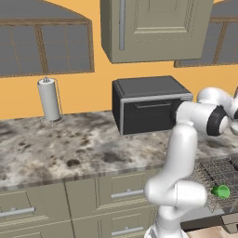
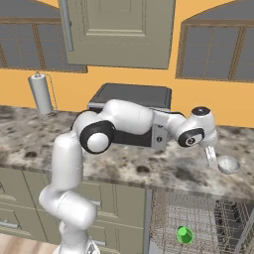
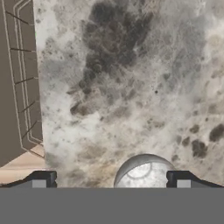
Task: Pick up the cup and bowl from the counter, place them in the dishwasher, and close the dishwasher door.
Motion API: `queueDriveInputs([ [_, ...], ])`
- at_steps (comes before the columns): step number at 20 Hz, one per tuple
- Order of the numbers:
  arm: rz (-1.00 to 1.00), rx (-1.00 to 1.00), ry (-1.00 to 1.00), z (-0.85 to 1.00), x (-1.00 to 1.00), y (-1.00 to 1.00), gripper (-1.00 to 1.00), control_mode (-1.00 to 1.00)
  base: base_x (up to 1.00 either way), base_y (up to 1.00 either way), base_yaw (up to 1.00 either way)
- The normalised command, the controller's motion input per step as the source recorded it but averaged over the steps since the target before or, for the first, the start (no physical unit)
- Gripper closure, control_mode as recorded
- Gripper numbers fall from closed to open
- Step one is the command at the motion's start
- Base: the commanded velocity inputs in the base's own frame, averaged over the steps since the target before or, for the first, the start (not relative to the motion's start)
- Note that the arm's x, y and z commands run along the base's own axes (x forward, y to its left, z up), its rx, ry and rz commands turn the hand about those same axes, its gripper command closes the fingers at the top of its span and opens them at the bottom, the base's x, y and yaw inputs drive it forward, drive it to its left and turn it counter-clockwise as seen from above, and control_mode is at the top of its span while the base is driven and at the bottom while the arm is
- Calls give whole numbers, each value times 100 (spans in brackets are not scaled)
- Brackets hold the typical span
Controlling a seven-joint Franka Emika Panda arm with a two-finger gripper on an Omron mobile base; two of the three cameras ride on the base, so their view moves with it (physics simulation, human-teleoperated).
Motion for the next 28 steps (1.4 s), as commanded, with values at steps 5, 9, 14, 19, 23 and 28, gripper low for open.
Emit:
queueDriveInputs([
  [5, 9, 15, 6, -2, 15, -59, -100, -100, 0, 0, 0],
  [9, 0, 2, 9, -27, 26, -15, -100, -100, 0, 0, 0],
  [14, 1, -3, 11, -48, 8, 6, -100, -100, 0, 0, 0],
  [19, 1, -4, 4, -30, 0, 2, -100, -100, 0, 0, 0],
  [23, 0, 0, 0, -18, 0, 0, -100, -100, 0, 0, 0],
  [28, 0, 0, 0, -21, 8, -33, -100, -100, 0, 0, 0],
])
